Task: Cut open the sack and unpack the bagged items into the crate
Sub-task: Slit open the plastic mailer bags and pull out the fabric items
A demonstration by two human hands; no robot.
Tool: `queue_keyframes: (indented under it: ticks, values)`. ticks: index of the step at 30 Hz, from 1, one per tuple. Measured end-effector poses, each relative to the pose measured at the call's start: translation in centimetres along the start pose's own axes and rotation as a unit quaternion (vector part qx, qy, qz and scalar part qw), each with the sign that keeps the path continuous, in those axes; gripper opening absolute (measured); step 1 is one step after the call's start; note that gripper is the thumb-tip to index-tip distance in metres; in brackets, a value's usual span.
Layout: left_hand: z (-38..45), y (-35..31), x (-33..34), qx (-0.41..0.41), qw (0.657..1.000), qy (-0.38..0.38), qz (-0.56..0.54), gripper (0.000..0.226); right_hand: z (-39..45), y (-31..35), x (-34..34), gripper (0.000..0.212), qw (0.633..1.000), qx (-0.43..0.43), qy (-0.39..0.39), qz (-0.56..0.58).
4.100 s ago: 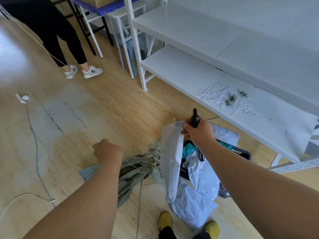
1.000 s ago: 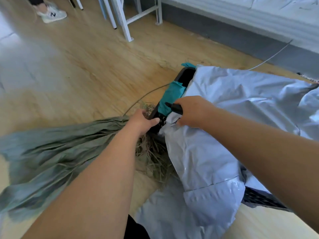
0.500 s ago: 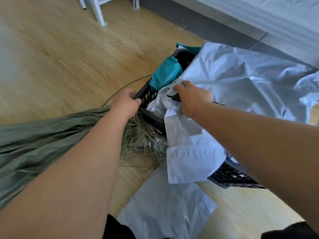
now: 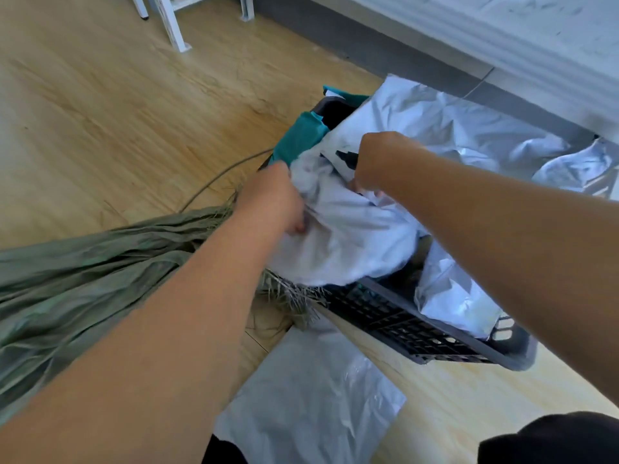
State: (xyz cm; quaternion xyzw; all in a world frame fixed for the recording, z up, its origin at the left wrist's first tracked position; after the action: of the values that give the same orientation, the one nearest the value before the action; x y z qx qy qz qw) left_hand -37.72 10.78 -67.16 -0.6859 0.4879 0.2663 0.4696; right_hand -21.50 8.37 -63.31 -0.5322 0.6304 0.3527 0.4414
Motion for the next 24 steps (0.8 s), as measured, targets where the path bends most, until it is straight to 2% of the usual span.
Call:
queue_keyframes:
  ticks: [1,2,3,5,6,7,9,12,13,14,15,17,18,19,21,22,24]
  values:
    - [0.6,-0.1,-1.3,0.024,0.997,-0.067,-0.04,0.017,-0.2,-0.3,0.1,0.019,1.0,-0.003,0.015,0.014]
    - [0.8,-0.3,-1.7,0.055,0.991,-0.089,-0.079,0.016,-0.2,-0.6,0.1,0.02,0.999,-0.013,0.027,0.036]
    - [0.9,-0.7,-1.0,0.09,0.987,-0.058,-0.123,0.022,-0.4,-0.9,0.2,0.023,0.997,-0.022,0.032,0.071]
    - [0.3,-1.5,2.5,0.13,0.97,0.093,-0.184,0.061,-0.7,-1.5,0.4,0.026,0.988,-0.024,0.024,0.148]
    - [0.0,-1.6,4.2,0.13,0.967,0.138,-0.168,0.084,-0.8,-1.8,0.6,0.025,0.988,-0.021,0.024,0.15]
    - [0.0,-1.5,5.3,0.128,0.973,0.145,-0.128,0.102,-1.1,-2.1,0.8,0.023,0.992,-0.009,0.025,0.123]
    - [0.4,-1.3,5.8,0.125,0.988,0.081,-0.049,0.119,-1.4,-2.6,1.3,0.027,0.998,0.015,0.012,0.058]
    - [-0.2,-1.0,4.2,0.09,0.984,-0.132,0.077,0.122,-1.8,-3.4,0.7,0.025,0.998,0.037,-0.046,0.034]
    - [-0.6,-1.3,3.9,0.077,0.979,-0.17,0.084,0.121,-1.9,-3.6,0.2,0.024,0.997,0.037,-0.061,0.038]
    - [-0.7,-1.6,4.2,0.071,0.982,-0.163,0.064,0.12,-2.0,-3.5,-0.5,0.025,0.996,0.028,-0.067,0.043]
    - [-0.7,-2.0,4.9,0.074,0.99,-0.117,0.017,0.12,-2.0,-3.1,-1.1,0.027,0.997,0.009,-0.063,0.045]
    - [-0.4,-3.2,6.9,0.084,0.988,0.038,-0.122,0.122,-2.1,-1.8,-2.2,0.03,0.998,-0.042,-0.036,0.037]
    - [-0.4,-3.6,8.0,0.091,0.979,0.104,-0.15,0.124,-2.4,-1.2,-2.3,0.028,0.998,-0.059,-0.015,0.033]
    - [-0.7,-3.9,9.0,0.107,0.979,0.136,-0.107,0.125,-2.7,-0.7,-2.1,0.025,0.996,-0.074,0.01,0.037]
    - [-1.2,-3.4,10.3,0.14,0.981,0.122,0.061,0.125,-3.4,-0.4,-0.9,0.019,0.988,-0.092,0.082,0.09]
    - [-1.0,-3.1,10.1,0.14,0.978,0.12,0.093,0.123,-3.8,-0.5,-0.3,0.02,0.983,-0.099,0.107,0.112]
    - [-0.1,-2.8,8.6,0.128,0.978,0.155,0.062,0.106,-3.7,-0.5,-0.1,0.028,0.98,-0.143,0.074,0.115]
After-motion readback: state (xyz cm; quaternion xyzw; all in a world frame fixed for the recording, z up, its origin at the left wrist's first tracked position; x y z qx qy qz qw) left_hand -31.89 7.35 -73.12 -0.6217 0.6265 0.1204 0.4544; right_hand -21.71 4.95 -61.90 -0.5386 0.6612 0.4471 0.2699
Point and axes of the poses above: each hand's wrist, its own z-axis towards the middle knuckle, its own x-axis out of the palm, y = z × x, the point moved 7 cm from there along z, towards the middle knuckle, and after that the axes turned 14 degrees about -x, right-handed, at the moved point
